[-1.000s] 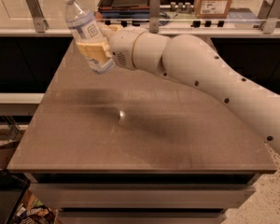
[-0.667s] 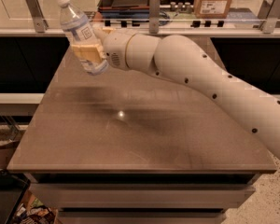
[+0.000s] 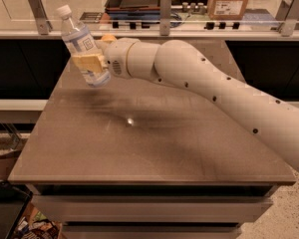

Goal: Place blue plastic bottle upright

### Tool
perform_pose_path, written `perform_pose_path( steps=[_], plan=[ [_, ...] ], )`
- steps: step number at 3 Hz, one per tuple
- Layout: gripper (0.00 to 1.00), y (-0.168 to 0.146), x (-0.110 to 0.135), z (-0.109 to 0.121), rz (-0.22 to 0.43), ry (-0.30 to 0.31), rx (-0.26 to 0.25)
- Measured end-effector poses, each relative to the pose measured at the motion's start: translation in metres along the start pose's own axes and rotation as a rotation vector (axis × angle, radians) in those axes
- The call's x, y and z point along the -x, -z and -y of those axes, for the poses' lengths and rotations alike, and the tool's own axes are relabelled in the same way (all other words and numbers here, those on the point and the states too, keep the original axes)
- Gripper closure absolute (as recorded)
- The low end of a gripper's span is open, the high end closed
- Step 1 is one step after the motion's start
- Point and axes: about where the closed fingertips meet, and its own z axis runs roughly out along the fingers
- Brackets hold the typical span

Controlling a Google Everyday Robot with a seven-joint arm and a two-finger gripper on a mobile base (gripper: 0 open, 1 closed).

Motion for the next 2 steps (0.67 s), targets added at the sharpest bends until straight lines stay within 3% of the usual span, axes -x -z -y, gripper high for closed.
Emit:
perform_pose_path(
  steps=[2],
  plan=[
    [1.0,-0.024,-0.032,-0.005,-0.041,-0.077,0.038]
  ],
)
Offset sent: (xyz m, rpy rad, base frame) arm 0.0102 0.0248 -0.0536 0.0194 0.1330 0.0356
